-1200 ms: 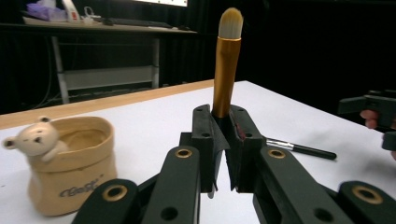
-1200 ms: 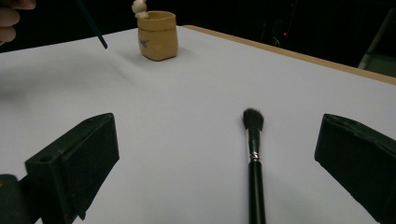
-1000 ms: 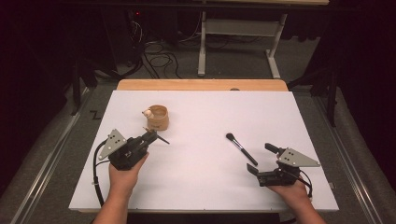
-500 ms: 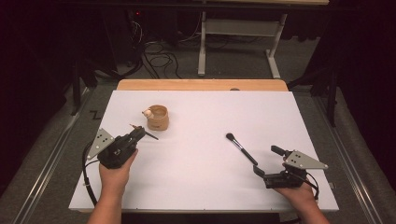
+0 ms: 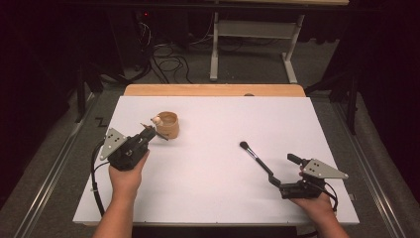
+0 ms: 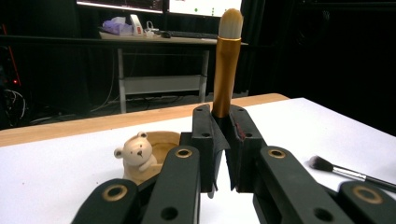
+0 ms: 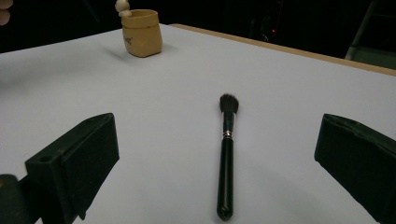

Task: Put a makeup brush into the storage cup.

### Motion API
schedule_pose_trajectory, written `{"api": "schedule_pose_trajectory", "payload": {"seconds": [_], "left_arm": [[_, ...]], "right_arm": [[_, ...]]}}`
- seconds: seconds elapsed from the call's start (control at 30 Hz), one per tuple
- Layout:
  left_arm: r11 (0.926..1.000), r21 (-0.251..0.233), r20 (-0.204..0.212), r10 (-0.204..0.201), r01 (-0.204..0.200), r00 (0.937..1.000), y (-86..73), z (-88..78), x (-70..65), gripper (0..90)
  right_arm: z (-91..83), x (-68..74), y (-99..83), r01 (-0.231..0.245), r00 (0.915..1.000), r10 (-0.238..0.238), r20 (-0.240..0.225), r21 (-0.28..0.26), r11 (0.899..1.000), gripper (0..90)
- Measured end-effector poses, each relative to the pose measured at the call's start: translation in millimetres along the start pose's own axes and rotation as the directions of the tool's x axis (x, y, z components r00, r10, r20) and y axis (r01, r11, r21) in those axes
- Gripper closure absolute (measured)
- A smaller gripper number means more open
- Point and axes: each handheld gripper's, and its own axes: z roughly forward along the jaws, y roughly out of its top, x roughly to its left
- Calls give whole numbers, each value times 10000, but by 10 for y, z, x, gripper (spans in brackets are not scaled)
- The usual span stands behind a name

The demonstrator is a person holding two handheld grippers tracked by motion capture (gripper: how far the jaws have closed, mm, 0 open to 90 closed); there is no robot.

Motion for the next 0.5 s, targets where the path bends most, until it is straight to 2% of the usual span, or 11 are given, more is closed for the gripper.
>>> {"api": "schedule_pose_trajectory", "payload": {"seconds": [0.5], "left_arm": [[9986,256,-416,472,-462,9980,222,256,-11,826]], "right_arm": [[20,15,-4,6,9999,-5,-168,60,10000,4]]}}
